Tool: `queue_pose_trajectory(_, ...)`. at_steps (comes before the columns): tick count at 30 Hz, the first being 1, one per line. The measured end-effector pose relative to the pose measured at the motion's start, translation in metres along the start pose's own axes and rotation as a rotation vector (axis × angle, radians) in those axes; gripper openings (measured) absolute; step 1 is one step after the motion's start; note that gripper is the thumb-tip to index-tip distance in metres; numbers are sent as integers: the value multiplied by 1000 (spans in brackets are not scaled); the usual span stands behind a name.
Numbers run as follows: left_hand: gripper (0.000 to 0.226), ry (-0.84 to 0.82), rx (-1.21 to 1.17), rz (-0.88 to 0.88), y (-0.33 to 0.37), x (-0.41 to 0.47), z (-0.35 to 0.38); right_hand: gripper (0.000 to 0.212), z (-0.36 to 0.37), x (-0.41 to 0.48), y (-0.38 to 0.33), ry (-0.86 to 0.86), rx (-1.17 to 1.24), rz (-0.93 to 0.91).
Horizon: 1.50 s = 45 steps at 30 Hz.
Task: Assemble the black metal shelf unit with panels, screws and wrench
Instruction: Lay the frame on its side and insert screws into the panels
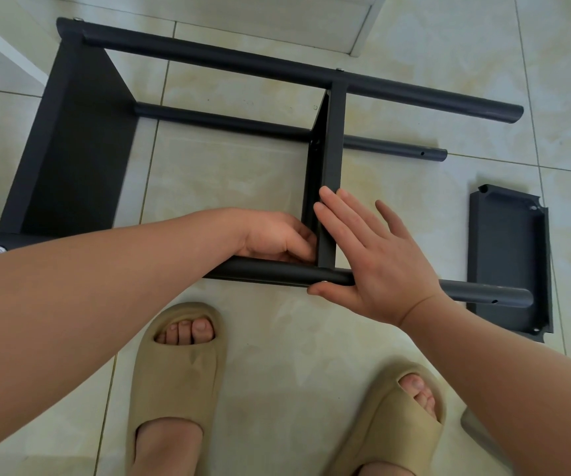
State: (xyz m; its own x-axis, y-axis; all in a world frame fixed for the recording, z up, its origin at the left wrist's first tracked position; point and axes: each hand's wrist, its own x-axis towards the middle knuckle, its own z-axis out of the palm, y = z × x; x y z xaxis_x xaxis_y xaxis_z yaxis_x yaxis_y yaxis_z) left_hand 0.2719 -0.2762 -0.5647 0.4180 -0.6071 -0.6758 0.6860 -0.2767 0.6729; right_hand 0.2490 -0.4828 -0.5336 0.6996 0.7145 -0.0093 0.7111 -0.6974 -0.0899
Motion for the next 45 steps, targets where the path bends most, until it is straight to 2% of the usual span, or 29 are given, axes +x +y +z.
queue_pose_trajectory(3,16,-53,-107,18,2,-1,-1,96,0,0,0,1,1,-2)
queue_pose_trajectory(6,19,24,-110,15,7,-6,3,96,1,0,1,10,8,-5)
queue_pose_trajectory(7,17,95,-1,12,9,-8,5,96,2,-1,1,15,9,-6)
queue_pose_trajectory(9,11,211,478,-23,14,-19,4,96,2,-1,1,23,10,-11)
queue_pose_trajectory(10,20,238,688,-56,17,-29,5,96,2,-1,1,20,11,-13)
queue_pose_trajectory(11,32,230,803,-104,20,-40,4,96,2,0,2,10,11,-15)
queue_pose_trajectory(13,48,184,792,-209,25,-64,4,97,-1,0,1,-39,21,-11)
queue_pose_trajectory(15,50,152,799,-286,28,-87,8,98,-5,-1,-1,-106,52,7)
queue_pose_trajectory(18,37,197,984,-262,30,-104,20,101,-24,4,-3,-228,77,52)
queue_pose_trajectory(20,23,287,1055,-210,34,-108,27,102,-49,15,-3,-344,41,84)
queue_pose_trajectory(23,13,454,1087,-131,52,-116,34,87,-88,28,-5,-431,20,179)
queue_pose_trajectory(26,16,621,1131,-62,80,-132,37,66,-115,27,-14,-353,114,295)
queue_pose_trajectory(29,27,698,1130,-18,107,-148,41,54,-138,17,-20,-248,58,320)
queue_pose_trajectory(36,12,828,1081,66,133,-172,58,62,-177,-6,-27,-162,30,396)
queue_pose_trajectory(43,3,1027,1082,144,120,-160,52,66,-171,-4,-24,-160,33,418)
queue_pose_trajectory(45,8,1064,1104,175,119,-155,44,66,-168,4,-17,-136,7,405)
